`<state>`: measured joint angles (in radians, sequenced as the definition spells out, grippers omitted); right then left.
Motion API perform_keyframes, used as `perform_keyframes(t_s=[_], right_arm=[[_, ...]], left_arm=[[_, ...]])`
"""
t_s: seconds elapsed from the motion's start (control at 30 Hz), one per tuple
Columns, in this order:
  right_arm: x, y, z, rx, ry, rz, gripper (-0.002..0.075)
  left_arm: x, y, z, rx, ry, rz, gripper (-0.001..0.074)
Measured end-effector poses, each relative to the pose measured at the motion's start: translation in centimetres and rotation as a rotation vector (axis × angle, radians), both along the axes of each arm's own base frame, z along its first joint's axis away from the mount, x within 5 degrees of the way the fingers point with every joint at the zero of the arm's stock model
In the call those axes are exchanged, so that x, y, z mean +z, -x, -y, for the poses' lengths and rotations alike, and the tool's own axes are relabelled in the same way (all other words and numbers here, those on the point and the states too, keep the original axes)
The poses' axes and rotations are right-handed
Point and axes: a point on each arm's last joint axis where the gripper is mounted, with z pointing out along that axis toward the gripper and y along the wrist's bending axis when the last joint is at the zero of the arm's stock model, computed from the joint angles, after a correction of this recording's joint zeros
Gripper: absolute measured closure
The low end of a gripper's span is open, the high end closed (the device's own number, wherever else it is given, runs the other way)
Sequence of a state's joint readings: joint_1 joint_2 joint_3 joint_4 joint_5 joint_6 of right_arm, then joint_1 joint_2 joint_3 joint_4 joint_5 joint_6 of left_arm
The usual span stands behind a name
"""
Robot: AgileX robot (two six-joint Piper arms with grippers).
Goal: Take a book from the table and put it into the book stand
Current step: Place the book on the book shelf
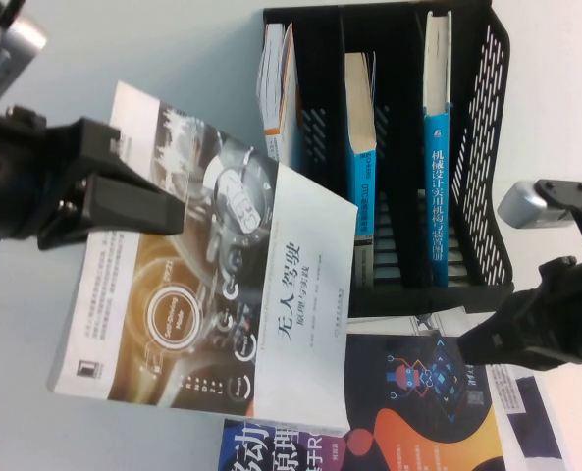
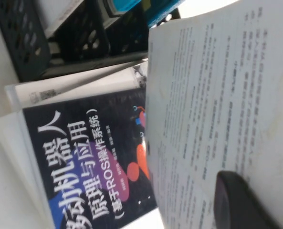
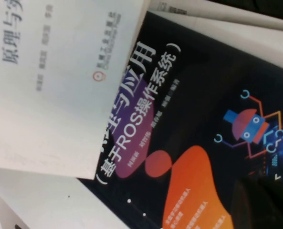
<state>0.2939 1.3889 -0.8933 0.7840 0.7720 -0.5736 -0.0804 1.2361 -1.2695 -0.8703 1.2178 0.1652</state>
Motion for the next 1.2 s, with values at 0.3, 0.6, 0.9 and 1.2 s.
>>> perform_keyframes(t_s=[0.3,0.6,0.9,1.2], right_arm=[[1.8,1.4,0.2,0.025,-0.023,0.043,0.0729],[1.8,1.7,0.2,0.050,-0.022,0.018,0.0729],[1.7,2.0,0.2,0.071,-0.021,-0.004,0.0729],[1.7,2.1,0.2,0.077,-0.022,-0.017,0.0729]], left_arm=[[5.7,0.3,4.1,0.132,-0.221,0.004,0.0633],[3.4,-2.3,10.0,0.112,-0.346,-0.051,0.0633],[3.5,-2.9,10.3,0.158,-0.364,-0.045,0.0634],[3.8,-2.8,9.8,0.176,-0.385,-0.013,0.0634]])
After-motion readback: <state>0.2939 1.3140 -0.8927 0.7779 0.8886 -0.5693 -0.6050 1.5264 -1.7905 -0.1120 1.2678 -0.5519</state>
